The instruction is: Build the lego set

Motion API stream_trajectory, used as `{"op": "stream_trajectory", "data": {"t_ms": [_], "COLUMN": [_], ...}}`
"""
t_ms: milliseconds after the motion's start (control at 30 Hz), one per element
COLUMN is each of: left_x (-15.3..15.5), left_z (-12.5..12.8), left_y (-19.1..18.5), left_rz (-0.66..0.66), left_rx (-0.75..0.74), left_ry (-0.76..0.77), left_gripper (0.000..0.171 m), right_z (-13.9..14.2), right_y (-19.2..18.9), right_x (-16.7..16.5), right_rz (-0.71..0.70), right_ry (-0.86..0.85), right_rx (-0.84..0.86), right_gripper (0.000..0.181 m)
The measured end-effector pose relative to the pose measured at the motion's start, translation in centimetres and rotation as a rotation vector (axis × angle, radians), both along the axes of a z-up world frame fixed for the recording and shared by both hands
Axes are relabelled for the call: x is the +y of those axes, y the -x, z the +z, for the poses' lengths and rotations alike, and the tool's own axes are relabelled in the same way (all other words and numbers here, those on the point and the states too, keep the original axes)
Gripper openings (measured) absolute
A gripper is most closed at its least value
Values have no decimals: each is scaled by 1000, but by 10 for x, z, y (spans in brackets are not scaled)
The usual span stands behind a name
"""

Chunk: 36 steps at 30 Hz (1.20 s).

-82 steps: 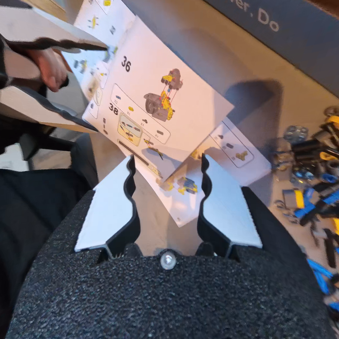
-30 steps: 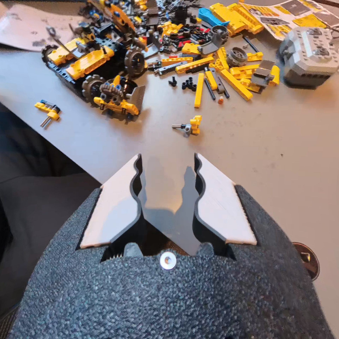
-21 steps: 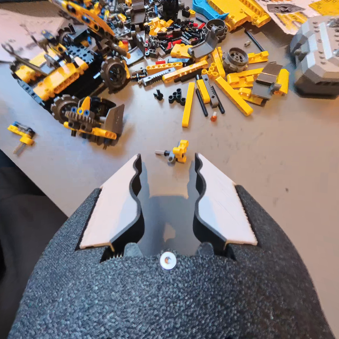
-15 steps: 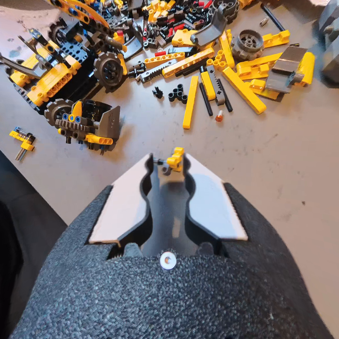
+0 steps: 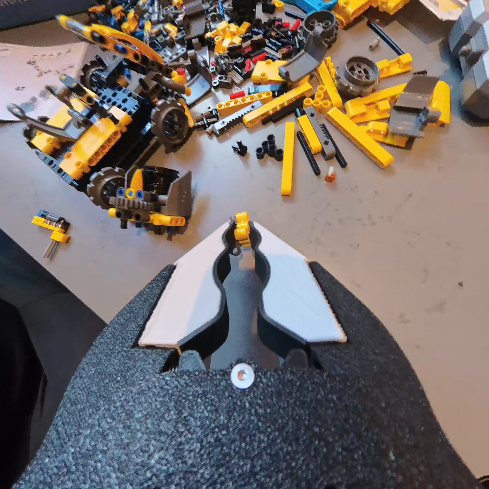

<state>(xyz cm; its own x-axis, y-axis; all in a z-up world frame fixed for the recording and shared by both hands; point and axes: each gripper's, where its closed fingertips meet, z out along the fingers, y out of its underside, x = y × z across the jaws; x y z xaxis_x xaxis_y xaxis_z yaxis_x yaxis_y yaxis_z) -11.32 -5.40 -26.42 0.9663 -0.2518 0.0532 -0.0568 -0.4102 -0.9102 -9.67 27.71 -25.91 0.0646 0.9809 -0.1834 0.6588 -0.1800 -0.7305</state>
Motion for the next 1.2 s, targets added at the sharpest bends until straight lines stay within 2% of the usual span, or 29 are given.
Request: {"op": "stream_trajectory", "data": {"t_ms": [167, 300, 433, 567, 667, 767, 867, 967, 1000, 1067, 1200], "left_x": [-3, -2, 0, 3, 3, 1, -2, -5, -7, -9, -13], "left_z": [-2, -6, -10, -11, -11, -12, -11, -6, -5, -4, -1], "left_y": [1, 3, 8, 13, 16, 21, 26, 29, 29, 31, 39], "left_rz": [8, 26, 54, 76, 93, 108, 123, 137, 139, 147, 180], "left_rx": [38, 66, 55, 49, 60, 64, 50, 40, 37, 29, 3], "left_ry": [14, 26, 41, 45, 46, 47, 41, 17, 11, 4, -8], "left_gripper": [77, 75, 75, 75, 74, 72, 70, 73, 73, 74, 74], "right_z": [21, 46, 80, 99, 90, 57, 19, -5, -8, -3, 30], "right_y": [6, 11, 26, 54, 81, 111, 132, 136, 137, 137, 128], "right_x": [-21, -52, -102, -179, -241, -275, -285, -290, -290, -289, -266], "right_rz": [52, 133, 269, 469, 629, 713, 760, 806, 812, 816, 764], "right_ry": [-51, -58, -105, -43, -51, -176, -335, -364, -358, -338, -333], "right_rx": [17, 71, 153, 222, 204, 120, 12, -69, -83, -80, -50], "right_gripper": [10, 8, 8, 8, 8, 8, 8, 10, 16, 29, 36]}}
